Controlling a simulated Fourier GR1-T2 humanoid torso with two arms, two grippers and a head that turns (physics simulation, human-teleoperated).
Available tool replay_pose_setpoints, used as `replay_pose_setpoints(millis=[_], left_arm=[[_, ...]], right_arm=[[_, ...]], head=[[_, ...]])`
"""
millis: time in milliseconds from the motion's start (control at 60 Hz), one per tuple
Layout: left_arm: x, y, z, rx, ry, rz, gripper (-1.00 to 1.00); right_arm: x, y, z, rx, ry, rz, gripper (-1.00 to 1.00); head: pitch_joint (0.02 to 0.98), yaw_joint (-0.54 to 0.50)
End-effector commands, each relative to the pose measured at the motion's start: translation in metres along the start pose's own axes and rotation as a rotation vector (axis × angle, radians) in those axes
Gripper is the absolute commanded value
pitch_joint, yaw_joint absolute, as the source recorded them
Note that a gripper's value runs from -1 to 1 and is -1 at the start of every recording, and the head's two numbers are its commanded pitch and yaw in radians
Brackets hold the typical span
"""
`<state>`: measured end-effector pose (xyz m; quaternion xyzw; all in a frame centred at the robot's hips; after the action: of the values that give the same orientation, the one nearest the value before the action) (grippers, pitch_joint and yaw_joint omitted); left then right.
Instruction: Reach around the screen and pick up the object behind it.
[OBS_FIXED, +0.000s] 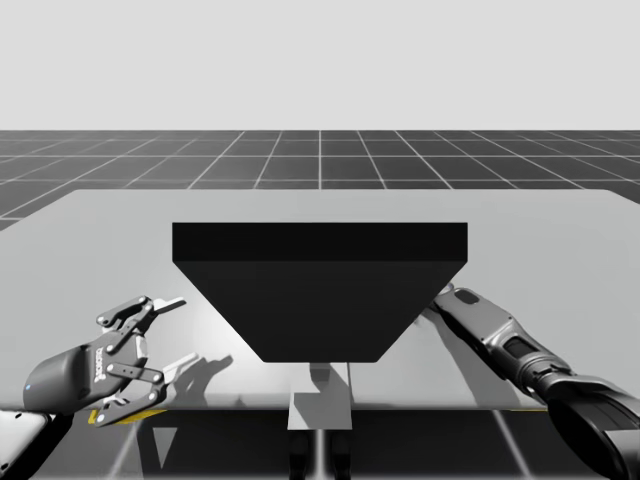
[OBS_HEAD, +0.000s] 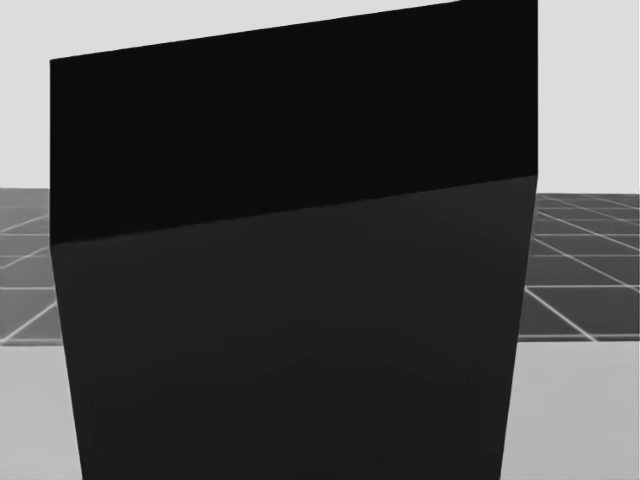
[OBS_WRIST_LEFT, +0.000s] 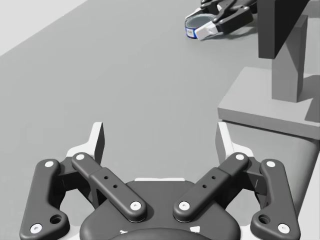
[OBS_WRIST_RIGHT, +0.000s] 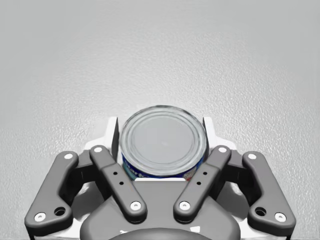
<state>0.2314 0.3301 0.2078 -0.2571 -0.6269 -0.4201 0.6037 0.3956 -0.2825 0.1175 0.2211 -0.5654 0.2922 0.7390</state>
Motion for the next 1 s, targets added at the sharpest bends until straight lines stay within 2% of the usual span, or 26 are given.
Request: replay_pose_setpoints(millis=[17, 33, 50, 100, 167, 267, 467, 617, 667, 683, 733, 800, 817, 1000], left_arm=[[0.0, -0.002, 0.001, -0.023, 0.001, 0.003, -1.0], [0.0, -0.002, 0.001, -0.022, 0.002, 0.003, -1.0], [0.0, -0.002, 0.001, -0.022, 0.002, 0.003, -1.0], [0.0, -0.002, 0.002, -0.019, 0.002, 0.003, -1.0], [0.0, -0.002, 0.003, -0.017, 0.0, 0.003, -1.0], [0.001, -0.001, 0.003, -0.014, -0.003, 0.001, -1.0], [0.002, 0.0, 0.005, -0.009, -0.005, -0.004, -1.0], [0.003, 0.0, 0.005, -0.008, -0.006, -0.005, -1.0], [0.003, 0.0, 0.005, -0.008, -0.007, -0.006, -1.0], [0.004, 0.001, 0.005, -0.008, -0.008, -0.007, -1.0], [0.004, 0.001, 0.005, -0.008, -0.008, -0.008, -1.0], [0.005, 0.001, 0.005, -0.009, -0.006, -0.01, -1.0], [0.006, 0.001, 0.005, -0.01, -0.005, -0.012, -1.0], [0.007, 0.001, 0.005, -0.011, -0.005, -0.016, -1.0]], right_arm=[[-0.019, -0.02, -0.016, -0.032, 0.01, 0.017, 0.73], [-0.019, -0.019, -0.016, -0.028, 0.009, 0.016, 0.96], [-0.019, -0.019, -0.015, -0.027, 0.007, 0.014, 1.0], [-0.017, -0.019, -0.011, -0.032, 0.004, 0.024, 1.0], [-0.012, -0.021, -0.005, -0.038, -0.008, 0.015, 1.0], [-0.006, -0.025, 0.008, -0.05, -0.02, 0.026, 0.98], [0.0, -0.04, 0.058, -0.105, -0.047, 0.065, 0.9], [-0.001, -0.045, 0.087, -0.145, -0.063, 0.075, 0.85], [0.0, -0.046, 0.096, -0.161, -0.076, 0.077, 0.87], [0.0, -0.048, 0.102, -0.174, -0.086, 0.091, 0.88], [0.002, -0.049, 0.109, -0.191, -0.097, 0.097, 0.93], [0.008, -0.051, 0.123, -0.216, -0.123, 0.103, 0.94], [0.012, -0.053, 0.13, -0.232, -0.133, 0.113, 0.95], [0.047, -0.062, 0.169, -0.308, -0.2, 0.155, 0.94]], head=[[0.248, -0.03], [0.248, -0.03], [0.248, -0.03], [0.248, -0.03], [0.247, -0.03], [0.244, -0.03], [0.24, -0.02], [0.236, -0.03], [0.235, -0.03], [0.234, -0.03], [0.234, -0.03], [0.234, -0.03], [0.233, -0.03], [0.23, -0.03]])
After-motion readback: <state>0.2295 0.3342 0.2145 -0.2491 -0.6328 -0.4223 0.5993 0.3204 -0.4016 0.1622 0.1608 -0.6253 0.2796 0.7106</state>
